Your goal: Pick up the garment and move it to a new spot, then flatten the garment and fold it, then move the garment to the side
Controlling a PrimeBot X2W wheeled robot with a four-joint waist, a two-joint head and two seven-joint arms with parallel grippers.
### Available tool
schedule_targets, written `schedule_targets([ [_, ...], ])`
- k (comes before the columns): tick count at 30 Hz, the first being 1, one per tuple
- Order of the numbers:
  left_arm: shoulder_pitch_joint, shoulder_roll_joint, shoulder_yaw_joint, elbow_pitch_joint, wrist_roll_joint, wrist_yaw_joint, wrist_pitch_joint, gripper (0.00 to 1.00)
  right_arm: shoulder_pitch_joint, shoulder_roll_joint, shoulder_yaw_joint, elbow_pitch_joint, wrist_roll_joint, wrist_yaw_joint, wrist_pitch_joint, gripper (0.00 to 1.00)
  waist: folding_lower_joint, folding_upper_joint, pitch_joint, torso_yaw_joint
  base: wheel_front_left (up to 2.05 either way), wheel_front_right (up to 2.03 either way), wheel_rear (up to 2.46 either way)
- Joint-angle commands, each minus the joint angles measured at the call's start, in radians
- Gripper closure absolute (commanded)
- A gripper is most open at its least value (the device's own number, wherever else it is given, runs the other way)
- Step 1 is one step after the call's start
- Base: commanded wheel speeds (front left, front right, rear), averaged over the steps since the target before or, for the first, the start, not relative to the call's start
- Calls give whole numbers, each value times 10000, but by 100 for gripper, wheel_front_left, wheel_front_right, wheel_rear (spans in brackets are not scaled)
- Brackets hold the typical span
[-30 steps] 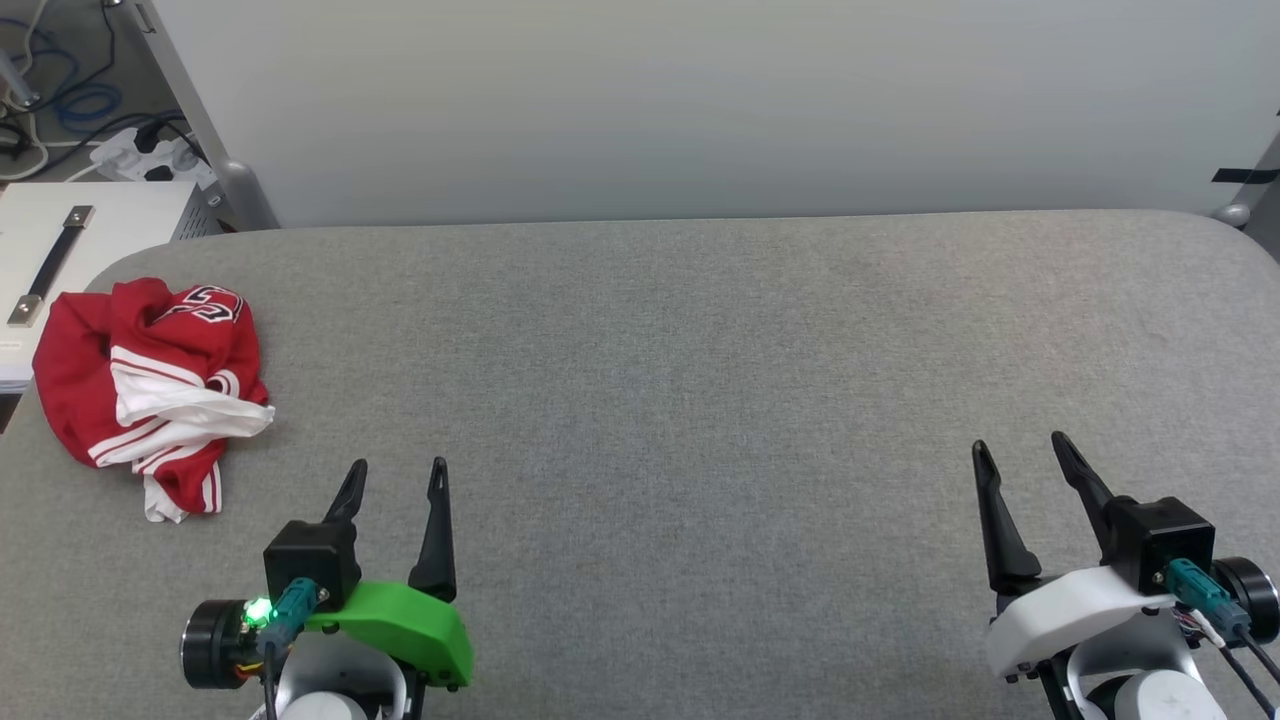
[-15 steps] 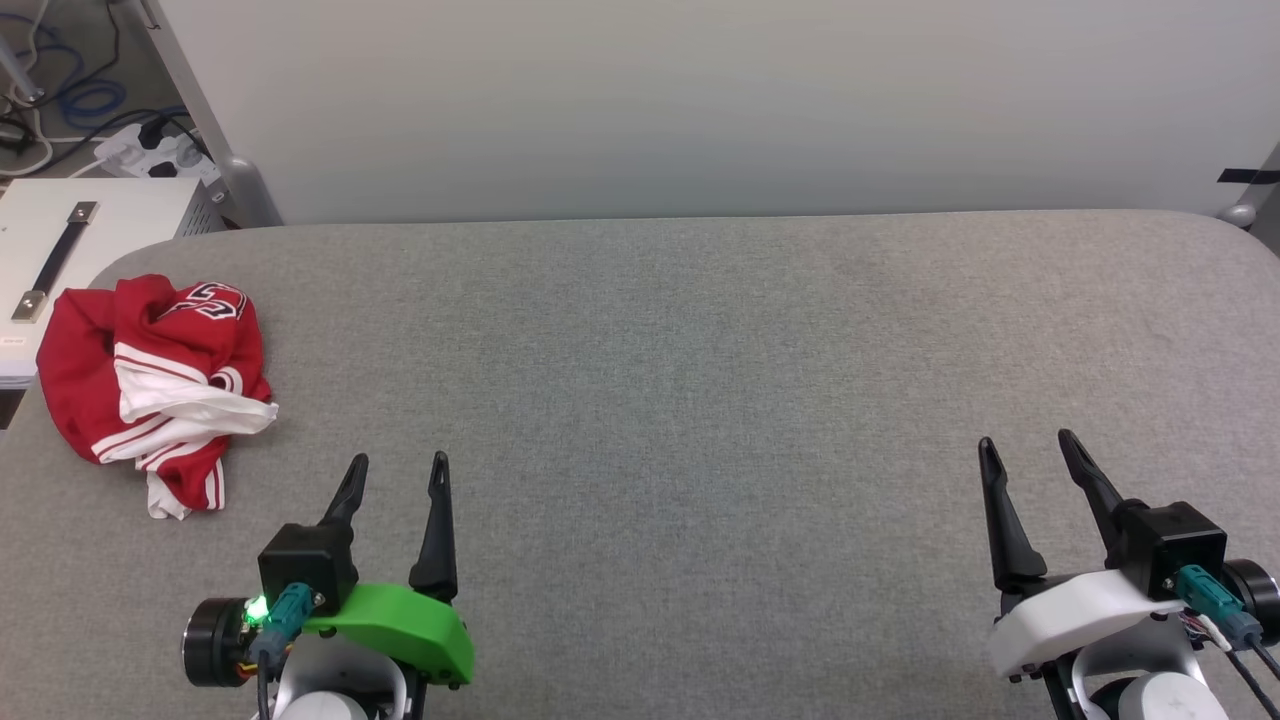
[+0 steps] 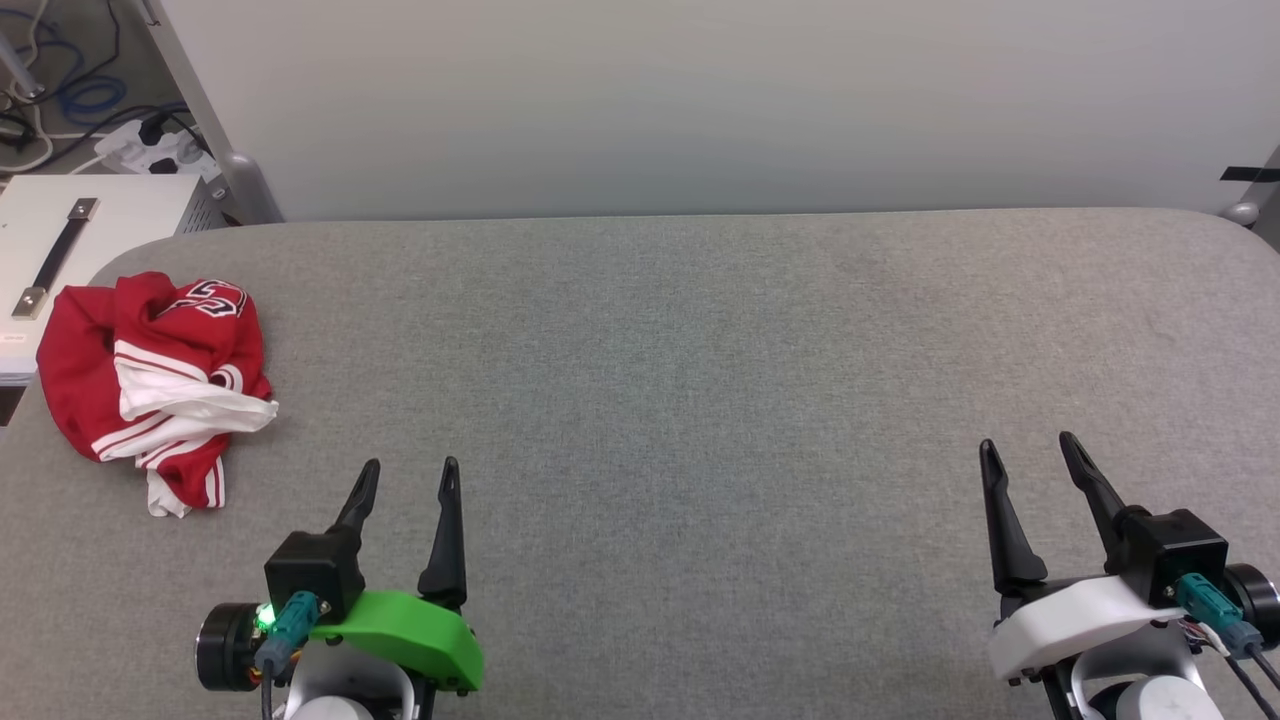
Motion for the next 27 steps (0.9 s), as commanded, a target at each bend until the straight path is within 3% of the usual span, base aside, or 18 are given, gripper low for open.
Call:
schedule_targets([
  [1, 153, -26, -25, 72, -104, -62, -99, 0, 124, 17, -12, 62, 95, -6, -106, 0, -1, 0, 17, 4, 0, 0, 0],
  [15, 137, -31, -122, 355, -312, -99, -406, 0, 102, 20, 151, 387, 100, -7, -409, 0, -1, 0, 58, 367, 0, 0, 0],
  [27, 131, -35, -125, 459, -505, -142, -654, 0, 190, 23, 591, 596, 195, -8, -654, 0, -1, 0, 88, 1474, 0, 0, 0],
])
